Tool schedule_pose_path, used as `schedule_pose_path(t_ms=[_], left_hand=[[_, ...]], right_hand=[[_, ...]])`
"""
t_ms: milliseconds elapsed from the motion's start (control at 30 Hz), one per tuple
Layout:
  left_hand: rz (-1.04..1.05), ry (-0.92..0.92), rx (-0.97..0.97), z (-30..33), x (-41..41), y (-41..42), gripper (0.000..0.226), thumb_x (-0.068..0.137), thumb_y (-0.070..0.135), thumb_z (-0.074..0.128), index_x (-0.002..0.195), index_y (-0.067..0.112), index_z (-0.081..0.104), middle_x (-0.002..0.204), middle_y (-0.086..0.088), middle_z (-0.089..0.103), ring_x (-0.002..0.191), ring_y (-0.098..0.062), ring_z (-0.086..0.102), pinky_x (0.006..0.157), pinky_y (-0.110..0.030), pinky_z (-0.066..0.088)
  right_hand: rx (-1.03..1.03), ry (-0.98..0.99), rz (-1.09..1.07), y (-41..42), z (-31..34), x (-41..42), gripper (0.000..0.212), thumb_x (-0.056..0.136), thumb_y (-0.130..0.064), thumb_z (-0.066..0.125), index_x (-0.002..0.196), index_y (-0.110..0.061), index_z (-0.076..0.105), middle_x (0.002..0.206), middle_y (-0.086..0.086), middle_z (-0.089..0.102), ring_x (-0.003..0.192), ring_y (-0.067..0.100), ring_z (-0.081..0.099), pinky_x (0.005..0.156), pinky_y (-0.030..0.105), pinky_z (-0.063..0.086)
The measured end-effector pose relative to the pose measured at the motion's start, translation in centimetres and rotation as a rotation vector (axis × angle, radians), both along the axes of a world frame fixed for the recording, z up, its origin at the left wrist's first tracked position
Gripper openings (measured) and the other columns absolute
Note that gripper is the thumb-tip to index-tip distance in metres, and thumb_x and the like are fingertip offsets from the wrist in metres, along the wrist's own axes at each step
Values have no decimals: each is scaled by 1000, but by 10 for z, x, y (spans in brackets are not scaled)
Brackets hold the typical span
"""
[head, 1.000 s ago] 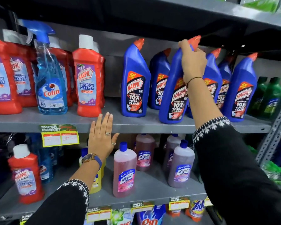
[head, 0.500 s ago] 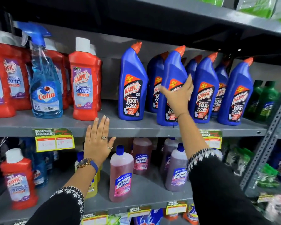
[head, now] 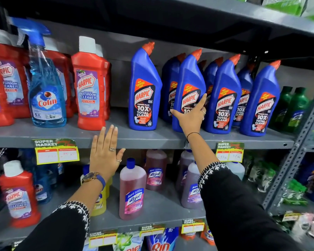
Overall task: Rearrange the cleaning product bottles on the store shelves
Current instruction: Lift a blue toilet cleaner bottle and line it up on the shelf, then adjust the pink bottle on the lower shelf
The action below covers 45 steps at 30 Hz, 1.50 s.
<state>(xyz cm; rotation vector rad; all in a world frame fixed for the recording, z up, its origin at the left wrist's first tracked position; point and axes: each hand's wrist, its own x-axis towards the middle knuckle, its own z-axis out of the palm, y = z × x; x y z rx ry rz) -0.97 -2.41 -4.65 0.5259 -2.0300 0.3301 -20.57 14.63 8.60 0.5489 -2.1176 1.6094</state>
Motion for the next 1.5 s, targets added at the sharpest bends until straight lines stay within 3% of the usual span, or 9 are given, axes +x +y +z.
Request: schedule_pose_path(t_ms=[300,467,633,733,833,1033,1133,1267,1500], left_hand=[[-16,28,-12,0,-1,1,63,102,47,15,147,4,24,148,-18,35,140,-33,18,118,-37,-2],[-11,44,-23,0,-1,1,63,102,46,15,147,4,25,148,-18,35,139,-33,19,118,-36,-2],[27,79,-89,-3,-3,-1,63,95,39,35,146,4,25,148,-18,36,139,-33,20,117,-37,-1],[44,83,-111,-3,-4,-1,64,93,37,39,146,4,25,147,-17,36,139,-32,20,117,-38,0],[51,90,-118,-4,-5,-2,64,93,37,39,146,4,25,147,-17,37,139,-32,19,117,-38,0],[71,108,-148,-6,-8,-5,63,94,38,40,145,3,26,146,-18,39,138,-33,21,117,-38,1],[69,117,-153,-6,-7,-6,62,94,38,40,144,3,27,146,-17,39,138,-33,21,117,-38,1],[67,122,-163,-7,-9,-6,62,94,38,40,145,4,26,146,-16,38,138,-34,22,118,-39,2],[58,141,-174,-8,-10,-9,65,94,39,40,147,10,18,149,-10,27,139,-32,18,118,-39,2]], right_hand=[[6,8,49,4,-5,0,129,59,-46,85,149,-27,-7,149,22,23,132,37,33,104,61,33],[-166,106,18,6,-22,25,117,68,-46,80,150,-22,0,158,11,8,146,26,9,114,62,12],[-457,295,21,3,-99,91,85,76,-40,75,143,-23,25,148,1,31,137,17,31,112,47,27],[-361,193,104,-12,-158,122,77,71,-31,79,135,-21,37,131,2,41,119,22,44,103,49,35],[-134,13,231,-32,-197,130,87,63,-27,84,135,-19,37,135,1,39,125,20,39,105,39,35],[274,-362,316,-75,-235,123,126,51,-47,88,147,-32,7,158,8,6,145,27,11,111,67,13],[302,-378,302,-86,-242,123,126,52,-44,88,146,-34,5,156,11,11,142,32,18,110,66,16],[221,-273,253,-87,-245,124,109,50,-37,89,138,-25,25,135,12,35,118,34,43,98,49,45],[112,-289,89,-70,-241,99,103,48,-35,89,132,-23,31,129,16,38,109,39,46,91,49,47]])
